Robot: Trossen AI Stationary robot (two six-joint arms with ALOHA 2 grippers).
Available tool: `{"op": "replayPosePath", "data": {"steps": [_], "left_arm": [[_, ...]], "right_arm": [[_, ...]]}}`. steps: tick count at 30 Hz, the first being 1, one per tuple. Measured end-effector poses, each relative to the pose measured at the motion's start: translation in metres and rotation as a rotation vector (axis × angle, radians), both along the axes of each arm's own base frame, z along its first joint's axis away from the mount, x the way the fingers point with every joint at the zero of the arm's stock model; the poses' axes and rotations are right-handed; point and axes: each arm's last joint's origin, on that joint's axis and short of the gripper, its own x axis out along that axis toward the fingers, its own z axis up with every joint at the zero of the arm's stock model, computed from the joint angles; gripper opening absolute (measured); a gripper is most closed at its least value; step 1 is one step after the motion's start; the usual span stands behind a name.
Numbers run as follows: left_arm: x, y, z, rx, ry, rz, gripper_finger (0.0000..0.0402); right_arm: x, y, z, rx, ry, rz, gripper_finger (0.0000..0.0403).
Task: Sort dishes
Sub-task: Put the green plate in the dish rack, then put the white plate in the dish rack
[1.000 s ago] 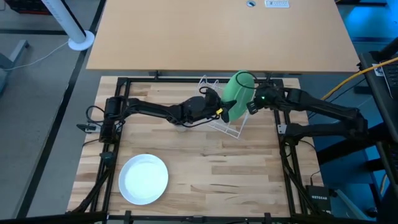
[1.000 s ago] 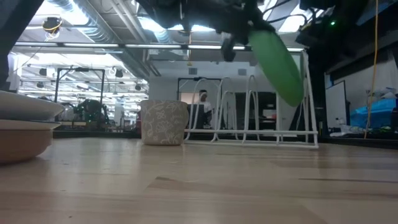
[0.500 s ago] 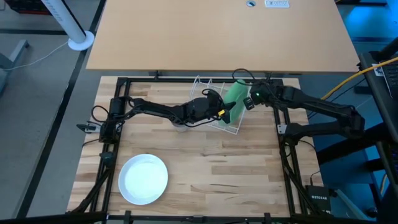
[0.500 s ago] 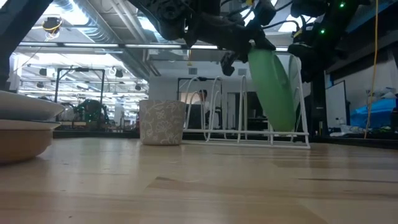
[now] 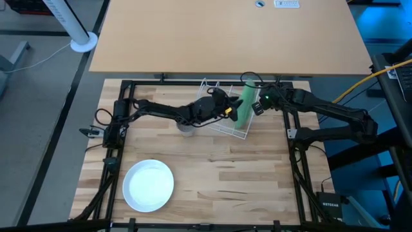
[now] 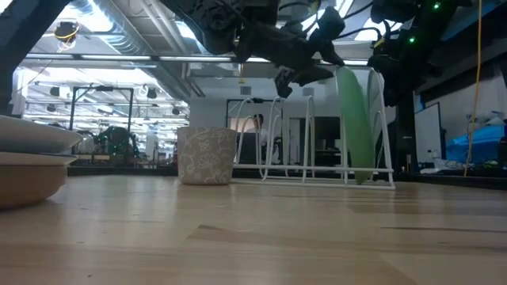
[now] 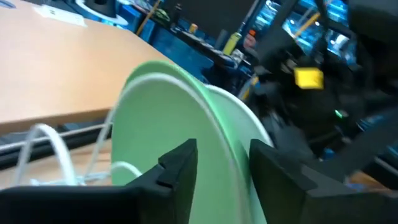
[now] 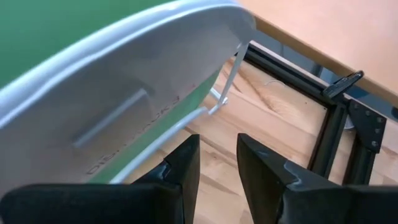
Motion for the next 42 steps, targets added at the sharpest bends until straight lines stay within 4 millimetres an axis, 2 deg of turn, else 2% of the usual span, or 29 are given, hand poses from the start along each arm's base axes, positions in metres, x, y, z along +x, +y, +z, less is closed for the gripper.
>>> {"op": "replayPosePath", "data": {"steps": [8, 15, 19, 23, 30, 35, 39, 42], "left_arm": [[-0.004, 0.013, 0.011, 0.081, -0.029, 0.028, 0.015], [-0.018, 0.012, 0.047, 0.317, 0.032, 0.044, 0.0151], [-0.029, 0.004, 0.072, 0.45, 0.062, 0.048, 0.0152], [-0.038, -0.006, 0.091, 0.504, 0.079, 0.034, 0.0152], [-0.056, -0.032, 0.116, 0.593, 0.159, -0.027, 0.0152], [-0.084, -0.066, 0.123, 0.621, 0.421, -0.192, 0.0153], [-0.114, -0.098, 0.12, 0.487, 0.597, -0.335, 0.0153], [-0.13, -0.125, 0.109, 0.334, 0.699, -0.413, 0.0153]], "right_arm": [[-0.001, 0.0, 0.0, -0.006, 0.015, 0.021, 0.0111], [-0.004, 0.002, -0.001, 0.008, 0.045, 0.022, 0.0111], [-0.005, 0.002, 0.0, 0.006, 0.049, 0.027, 0.0111], [-0.004, 0.002, 0.0, -0.004, 0.045, 0.037, 0.0111], [-0.004, 0.002, 0.0, -0.003, 0.049, 0.039, 0.0111], [-0.008, 0.004, -0.003, 0.023, 0.105, 0.039, 0.0111], [-0.011, 0.005, -0.004, 0.041, 0.138, 0.04, 0.0111], [-0.012, 0.006, -0.004, 0.047, 0.141, 0.042, 0.0111]]}}
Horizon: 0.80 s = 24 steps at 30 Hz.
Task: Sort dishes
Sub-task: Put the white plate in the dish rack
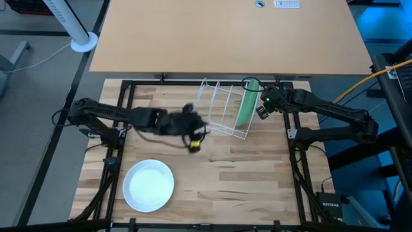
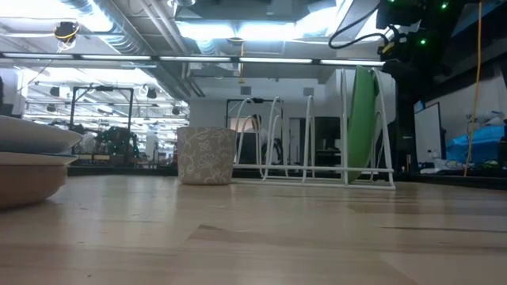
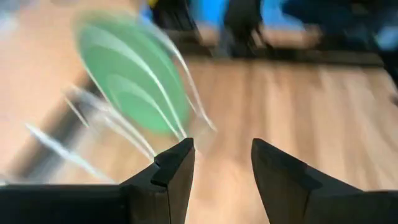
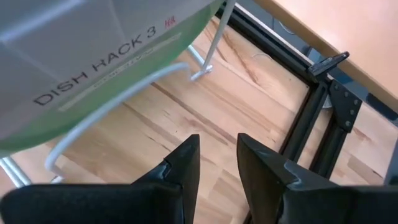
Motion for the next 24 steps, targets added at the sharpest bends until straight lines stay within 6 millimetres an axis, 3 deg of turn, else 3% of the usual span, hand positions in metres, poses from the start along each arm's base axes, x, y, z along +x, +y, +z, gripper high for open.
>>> {"op": "replayPosePath", "data": {"steps": [5, 10, 24], "left_arm": [[-0.019, -0.047, -0.021, -0.183, 0.198, -0.06, 0.0153], [-0.035, -0.087, -0.038, -0.244, 0.344, -0.087, 0.0153], [-0.085, -0.161, -0.042, -0.616, 0.398, 0.097, 0.0153]], "right_arm": [[0.0, 0.0, 0.0, 0.013, -0.007, 0.006, 0.0111], [0.001, 0.002, -0.001, 0.079, -0.033, 0.037, 0.0111], [-0.002, 0.021, -0.007, 0.43, -0.05, 0.182, 0.0111]]}}
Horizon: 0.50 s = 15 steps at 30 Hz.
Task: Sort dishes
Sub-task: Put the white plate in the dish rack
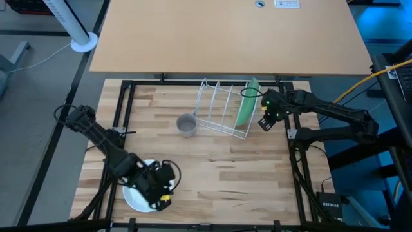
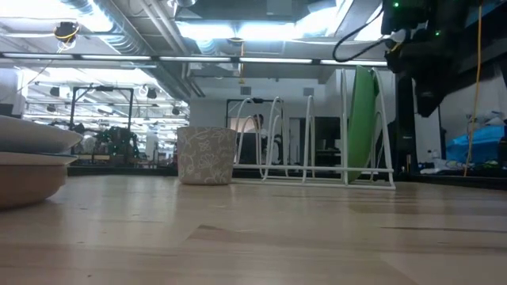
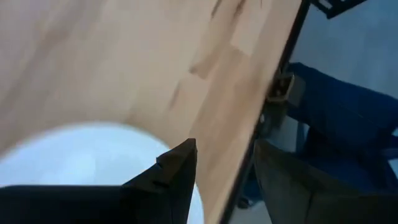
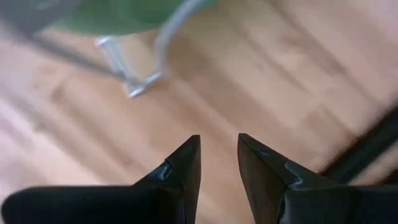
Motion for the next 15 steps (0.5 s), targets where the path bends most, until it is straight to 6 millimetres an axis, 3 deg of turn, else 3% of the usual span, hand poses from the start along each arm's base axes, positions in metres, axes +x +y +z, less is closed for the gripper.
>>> {"op": "replayPosePath", "data": {"steps": [9, 15], "left_arm": [[-0.04, -0.025, -0.007, -0.186, 0.298, 0.133, 0.0153], [-0.059, -0.04, -0.007, -0.205, 0.349, 0.114, 0.0153]], "right_arm": [[0.017, 0.035, 0.004, 0.187, -0.135, 0.171, 0.0111], [0.036, 0.065, 0.012, 0.256, -0.304, 0.227, 0.0111]]}}
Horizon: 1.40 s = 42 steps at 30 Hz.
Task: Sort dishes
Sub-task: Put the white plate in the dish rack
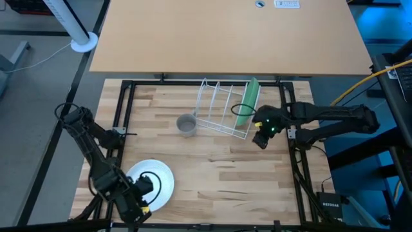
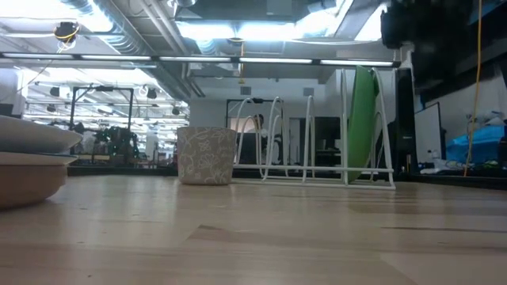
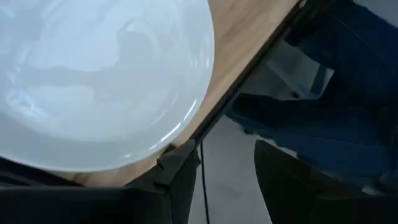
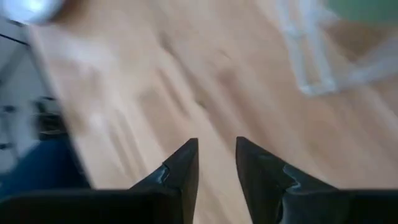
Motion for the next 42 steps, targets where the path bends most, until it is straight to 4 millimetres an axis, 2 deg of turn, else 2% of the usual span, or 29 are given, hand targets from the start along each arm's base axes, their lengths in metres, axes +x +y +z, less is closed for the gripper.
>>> {"op": "replayPosePath", "data": {"steps": [8, 12, 15, 21, 26, 34, 39, 42], "left_arm": [[-0.027, -0.019, -0.004, 0.016, 0.034, -0.056, 0.0153], [-0.037, -0.034, -0.016, 0.056, 0.049, -0.131, 0.0153], [-0.041, -0.047, -0.032, 0.106, 0.062, -0.205, 0.0153], [-0.041, -0.061, -0.06, 0.205, 0.083, -0.374, 0.0153], [-0.036, -0.061, -0.071, 0.268, 0.104, -0.451, 0.0153], [-0.033, -0.048, -0.072, 0.374, 0.144, -0.513, 0.0153], [-0.031, -0.053, -0.072, 0.335, 0.104, -0.546, 0.0153], [-0.032, -0.056, -0.075, 0.332, 0.1, -0.566, 0.0153]], "right_arm": [[0.047, 0.05, 0.012, -0.033, -0.376, 0.021, 0.0111], [0.078, 0.076, -0.001, -0.037, -0.479, 0.043, 0.0111], [0.103, 0.091, -0.018, 0.01, -0.527, 0.024, 0.0111], [0.152, 0.107, -0.061, 0.189, -0.594, -0.051, 0.0111], [0.186, 0.118, -0.088, 0.185, -0.557, -0.048, 0.0111], [0.232, 0.132, -0.099, 0.167, -0.57, -0.036, 0.0111], [0.25, 0.133, -0.101, 0.12, -0.543, -0.053, 0.0111], [0.257, 0.127, -0.102, 0.088, -0.536, -0.091, 0.0111]]}}
